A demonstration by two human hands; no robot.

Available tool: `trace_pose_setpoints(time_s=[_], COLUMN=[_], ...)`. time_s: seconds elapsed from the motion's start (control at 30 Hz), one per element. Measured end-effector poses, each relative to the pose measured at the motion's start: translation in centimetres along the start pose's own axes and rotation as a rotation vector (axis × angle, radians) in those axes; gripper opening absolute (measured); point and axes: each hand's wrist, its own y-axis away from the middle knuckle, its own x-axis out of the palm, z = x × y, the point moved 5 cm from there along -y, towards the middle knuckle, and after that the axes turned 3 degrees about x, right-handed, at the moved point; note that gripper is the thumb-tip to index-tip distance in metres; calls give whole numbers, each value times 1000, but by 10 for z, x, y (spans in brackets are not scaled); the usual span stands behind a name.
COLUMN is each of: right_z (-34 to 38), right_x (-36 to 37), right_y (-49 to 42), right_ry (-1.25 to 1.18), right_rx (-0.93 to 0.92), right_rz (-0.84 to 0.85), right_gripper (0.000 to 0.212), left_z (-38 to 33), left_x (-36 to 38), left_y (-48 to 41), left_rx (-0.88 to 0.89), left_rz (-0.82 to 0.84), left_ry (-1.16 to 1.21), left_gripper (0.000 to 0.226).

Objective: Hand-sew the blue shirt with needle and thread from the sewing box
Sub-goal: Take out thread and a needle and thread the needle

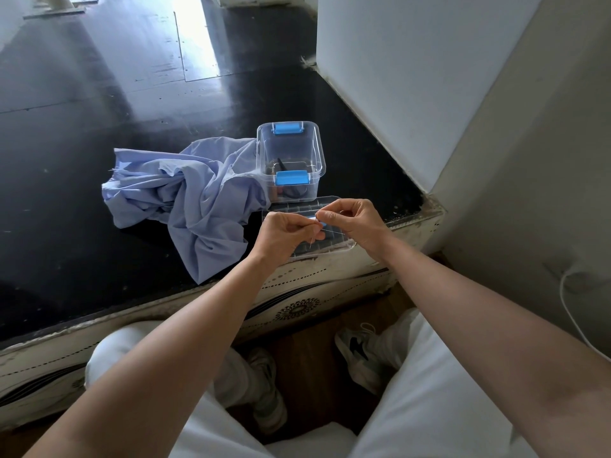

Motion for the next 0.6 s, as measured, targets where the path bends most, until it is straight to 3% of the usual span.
trace_pose_setpoints(time_s=[0.23, 0.6], right_z=[2, -1], right_x=[0, -3], right_y=[0, 1], right_ry=[4, -12], right_rx=[-11, 4], right_rz=[12, -15], right_gripper=[6, 11], left_z=[-4, -6], left_x=[2, -18], left_y=[2, -3], left_rx=[-12, 64], left_rz=[12, -213], left_ry=[-17, -61], left_gripper=[17, 9])
